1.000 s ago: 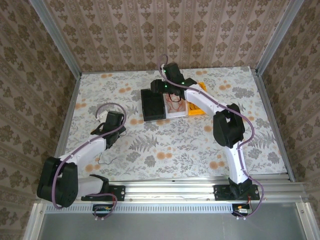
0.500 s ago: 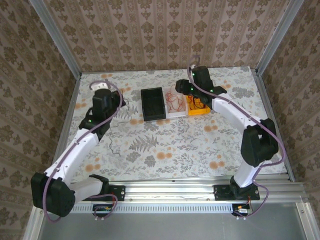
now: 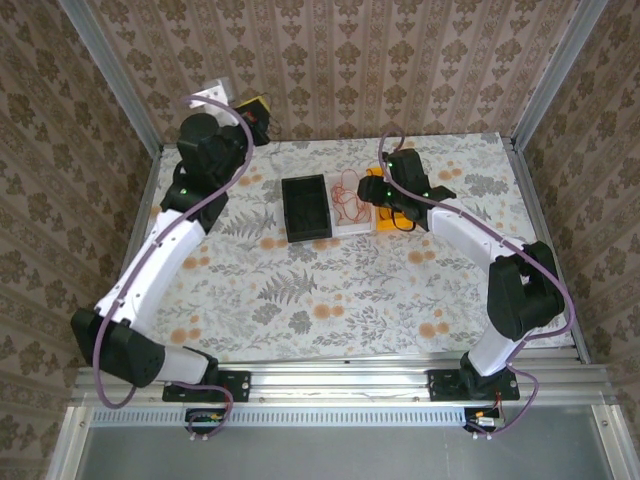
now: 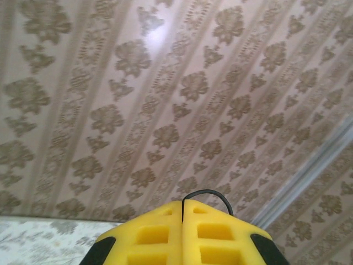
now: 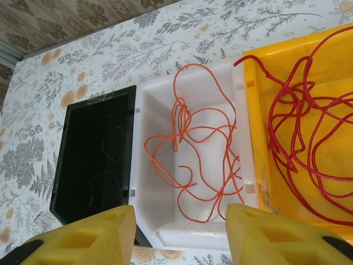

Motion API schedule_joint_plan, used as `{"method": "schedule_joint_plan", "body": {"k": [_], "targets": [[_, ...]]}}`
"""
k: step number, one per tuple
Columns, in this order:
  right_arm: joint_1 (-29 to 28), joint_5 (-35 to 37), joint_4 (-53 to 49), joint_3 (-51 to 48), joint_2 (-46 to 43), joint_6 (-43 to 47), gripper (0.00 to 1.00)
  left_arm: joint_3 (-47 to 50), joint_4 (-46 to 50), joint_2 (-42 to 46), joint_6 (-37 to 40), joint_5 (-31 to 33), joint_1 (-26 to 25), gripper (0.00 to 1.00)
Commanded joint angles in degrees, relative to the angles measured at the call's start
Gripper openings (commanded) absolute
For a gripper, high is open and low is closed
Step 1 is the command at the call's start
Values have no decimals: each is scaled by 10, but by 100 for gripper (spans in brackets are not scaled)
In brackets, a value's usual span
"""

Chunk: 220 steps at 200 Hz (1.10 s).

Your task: Untangle the cables

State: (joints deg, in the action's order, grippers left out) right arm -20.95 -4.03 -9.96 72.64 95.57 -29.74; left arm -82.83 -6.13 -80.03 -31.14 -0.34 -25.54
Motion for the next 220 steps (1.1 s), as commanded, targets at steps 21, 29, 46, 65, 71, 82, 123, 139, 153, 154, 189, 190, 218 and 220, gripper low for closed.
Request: {"method": "schedule_joint_plan", "body": {"k": [21,29,46,65,71,82,123,139,153,154,189,190,218,220], "targets": [[7,18,11,-8,-33,6,47,-18,-31,-42,25,-1,-19,0],[9,18,8,-11,-35,7,47,-1,-39,-46,23,14,-20,0],[11,15,5,-19,-38,10,47,37,-44,-59,0,74,-21,0],[12,14,3,-27,-41,10,47,65,-42,-85,-14,113,-21,0],[13,13,2,-29,-42,10,47,68,-36,-96,-20,118,-21,0],[13,12,1,-32,-43,9,47,71,-27,-118,-23,117,-21,0],[15,17,-1,-37,-47,8,47,68,45,-183,-74,120,-23,0],[16,16,1,-41,-49,8,47,83,57,-188,-85,124,-26,0],[17,16,3,-46,-48,6,47,83,68,-193,-85,106,-27,22],[17,17,3,-47,-48,6,47,83,69,-193,-86,105,-27,24],[17,11,5,-48,-46,3,47,76,95,-174,-64,89,-25,79],[17,11,5,-48,-46,3,47,77,96,-172,-64,89,-25,79],[17,12,4,-44,-46,4,47,125,110,-125,-87,78,-10,82],[17,12,4,-44,-46,4,47,130,107,-123,-89,76,-2,82]]}}
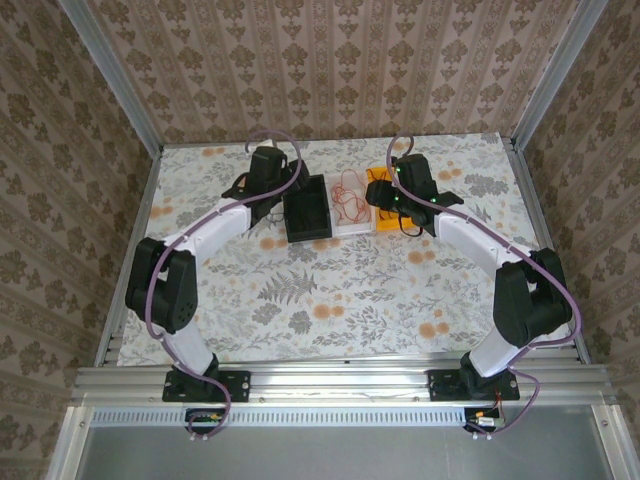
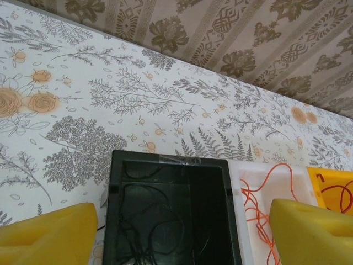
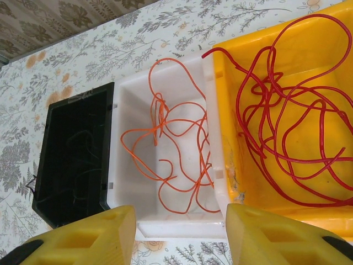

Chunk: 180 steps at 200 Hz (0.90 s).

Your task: Untangle the cables

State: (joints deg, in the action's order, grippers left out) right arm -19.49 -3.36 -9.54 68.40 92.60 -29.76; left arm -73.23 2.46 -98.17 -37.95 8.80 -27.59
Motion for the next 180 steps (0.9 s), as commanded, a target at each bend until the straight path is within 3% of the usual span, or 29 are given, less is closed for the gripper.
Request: {"method": "schedule_joint_plan", "body": {"k": [1,51,96,146,180], "targets": [[3,5,0,-2,-16,4,47,40,20,61,-21,-15,24,82],[2,-3,1,0,-9,0,47,146,21,84,-126,-77,76,80],[3,-2,-3,-2,-15,3,47,212,-98,53,-225,-112,93,78],[3,2,-17,-7,-23,13,46,232,-228,-8,-289,-113,105,74],[4,8,-21,-13,-29,11,46,208,-240,-49,-306,-107,99,66]]}}
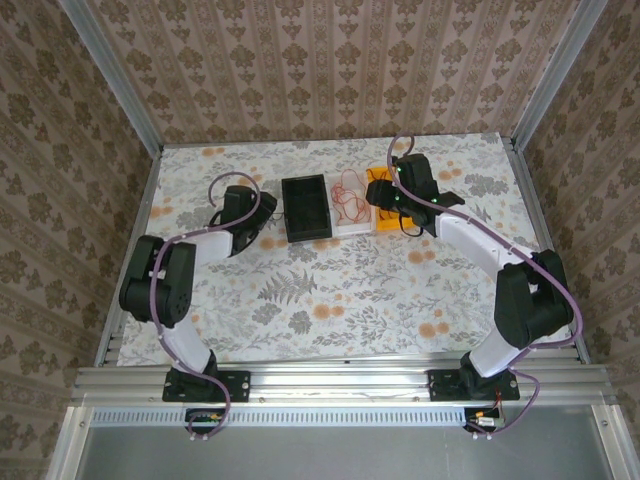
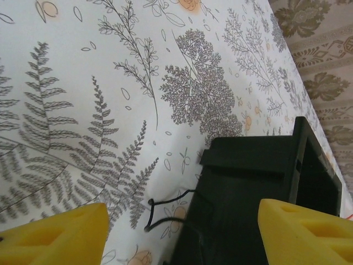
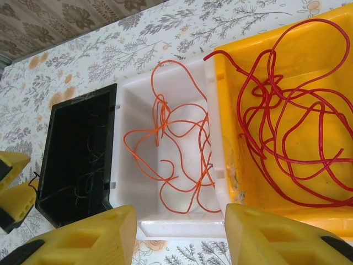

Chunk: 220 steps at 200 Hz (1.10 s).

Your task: Untangle the cables

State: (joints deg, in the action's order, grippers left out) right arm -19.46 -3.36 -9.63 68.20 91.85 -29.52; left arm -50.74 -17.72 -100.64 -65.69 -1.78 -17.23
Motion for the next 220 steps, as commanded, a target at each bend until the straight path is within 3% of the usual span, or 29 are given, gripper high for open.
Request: {"method": "schedule_joint_plan", "body": {"k": [1,36,75,91,135,188,220], "targets": [[4,8,-20,-11,-22,8,46,-17,-37,-25,-29,0,-6,66],[6,10,-26,-10,-28,15,46,-33,-9,-38,-25,17,-11,54],[7,5,-31,-9,-33,17,46,-45,-5,-47,-26,37,-13,11],[7,1,-33,-10,-34,18,46,-53,1,-42,-16,47,-19,0],[7,-7,-28,-20,-36,18,46,-71,3,18,84,102,-56,0],[7,-11,-13,-45,-42,2,46,-141,62,52,316,208,-159,0],[8,-10,-16,-47,-47,9,46,-165,94,21,305,191,-168,0]]}}
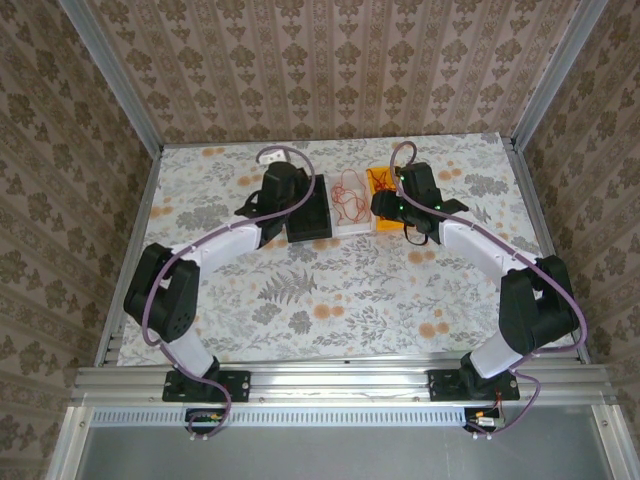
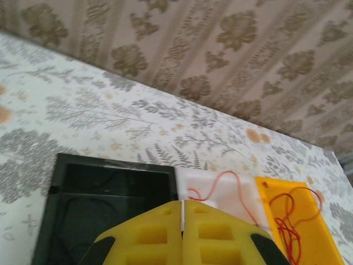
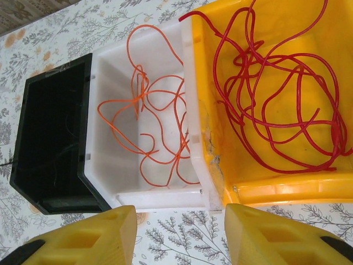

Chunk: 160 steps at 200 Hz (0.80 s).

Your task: Untangle the cables

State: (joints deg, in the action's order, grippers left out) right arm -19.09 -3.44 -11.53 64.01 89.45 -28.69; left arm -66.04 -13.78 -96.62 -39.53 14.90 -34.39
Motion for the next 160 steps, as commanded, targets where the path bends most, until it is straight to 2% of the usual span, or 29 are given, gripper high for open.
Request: {"method": "schedule_joint_plan", "body": {"k": [1,83,93,106,116,131,150,160], "targets": [[5,-9,3,-5,-23,1,46,-12,55,-20,42,24,4,0],[9,1,-10,-4,-33,7,46,-56,71,-85,57,14,20,0],[11,7,-16,-5,-34,4,46,-66,74,-93,62,15,22,19],[18,8,-19,-10,-41,1,46,-78,77,-100,65,15,27,50],[28,12,-21,-17,-50,-1,46,-85,76,-99,65,15,31,65],[46,21,-18,-33,-65,-2,46,-88,73,-89,71,22,34,76],[77,28,-15,-52,-83,-2,46,-82,75,-69,84,43,38,85],[96,30,-17,-61,-92,-2,46,-71,78,-54,86,62,41,86]]}}
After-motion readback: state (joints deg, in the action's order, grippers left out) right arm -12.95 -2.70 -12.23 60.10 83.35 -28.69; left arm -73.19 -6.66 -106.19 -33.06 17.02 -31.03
